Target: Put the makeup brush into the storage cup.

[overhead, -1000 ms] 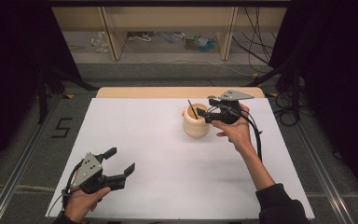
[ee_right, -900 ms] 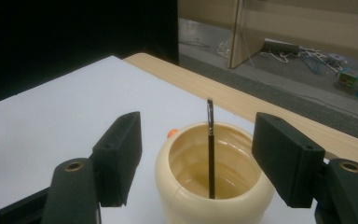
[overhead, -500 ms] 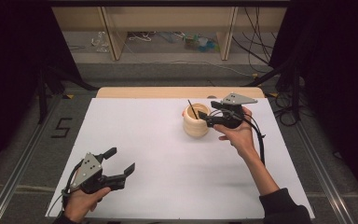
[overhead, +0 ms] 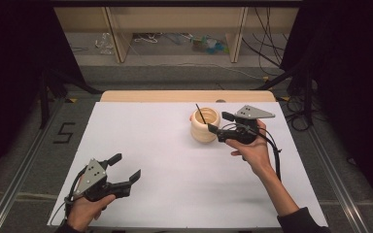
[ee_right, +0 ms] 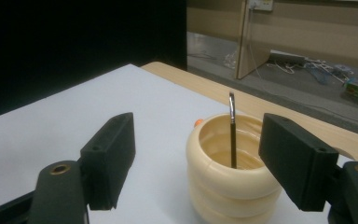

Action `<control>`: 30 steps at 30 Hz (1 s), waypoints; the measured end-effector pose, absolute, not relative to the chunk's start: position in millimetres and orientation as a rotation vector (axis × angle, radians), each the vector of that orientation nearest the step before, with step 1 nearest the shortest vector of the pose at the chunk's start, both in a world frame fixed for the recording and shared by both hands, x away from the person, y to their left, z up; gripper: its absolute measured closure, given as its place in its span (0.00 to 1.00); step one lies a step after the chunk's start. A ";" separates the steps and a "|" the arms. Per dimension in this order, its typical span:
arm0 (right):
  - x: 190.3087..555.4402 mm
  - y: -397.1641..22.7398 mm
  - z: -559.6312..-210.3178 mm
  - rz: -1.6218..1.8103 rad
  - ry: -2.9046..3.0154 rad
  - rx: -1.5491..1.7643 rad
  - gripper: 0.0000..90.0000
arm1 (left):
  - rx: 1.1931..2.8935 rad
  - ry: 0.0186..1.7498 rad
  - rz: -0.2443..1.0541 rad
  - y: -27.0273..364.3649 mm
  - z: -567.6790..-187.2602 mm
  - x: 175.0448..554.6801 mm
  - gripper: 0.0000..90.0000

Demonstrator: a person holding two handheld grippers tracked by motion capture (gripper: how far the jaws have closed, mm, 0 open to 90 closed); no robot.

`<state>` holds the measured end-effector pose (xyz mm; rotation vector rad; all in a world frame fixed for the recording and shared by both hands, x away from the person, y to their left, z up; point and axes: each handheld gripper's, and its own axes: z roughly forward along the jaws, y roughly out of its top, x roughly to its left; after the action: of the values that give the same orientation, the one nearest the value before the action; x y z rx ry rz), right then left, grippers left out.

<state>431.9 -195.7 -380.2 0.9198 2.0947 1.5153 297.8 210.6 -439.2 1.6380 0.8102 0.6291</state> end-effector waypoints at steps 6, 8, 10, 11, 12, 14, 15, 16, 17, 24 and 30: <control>427.2 -195.2 -380.0 1.527 2.066 0.879 0.32 | 1.641 0.808 0.631 210.7 -439.3 297.9 0.18; 423.2 -193.9 -379.7 1.530 2.088 0.897 0.32 | 1.638 0.809 0.630 210.6 -439.2 297.6 0.18; 421.0 -193.7 -379.9 1.526 2.096 0.889 0.32 | 1.636 0.811 0.629 210.6 -439.0 297.5 0.18; 420.2 -193.6 -380.5 1.525 2.087 0.883 0.32 | 1.638 0.807 0.632 210.9 -438.9 297.6 0.18; 419.0 -194.0 -380.7 1.519 2.098 0.884 0.32 | 1.640 0.806 0.634 211.0 -438.9 297.7 0.18; 416.4 -193.8 -382.2 1.519 2.101 0.895 0.32 | 1.637 0.809 0.631 210.6 -439.0 297.5 0.18; 415.6 -194.3 -383.0 1.517 2.103 0.887 0.32 | 1.637 0.808 0.631 210.6 -438.9 297.5 0.18; 414.5 -194.2 -383.7 1.518 2.100 0.890 0.32 | 1.641 0.802 0.636 211.0 -438.7 297.7 0.18; 413.6 -195.0 -384.1 1.513 2.108 0.884 0.32 | 1.641 0.802 0.635 210.9 -438.8 297.6 0.18; 408.2 -199.3 -388.9 1.512 2.117 0.880 0.32 | 1.640 0.803 0.637 210.8 -438.8 297.6 0.18; 402.8 -201.7 -392.4 1.521 2.111 0.884 0.28 | 1.639 0.803 0.637 210.7 -438.7 297.5 0.18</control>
<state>402.8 -201.7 -392.4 0.8838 2.1111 1.5210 297.5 210.7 -438.7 1.6394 0.8028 0.6367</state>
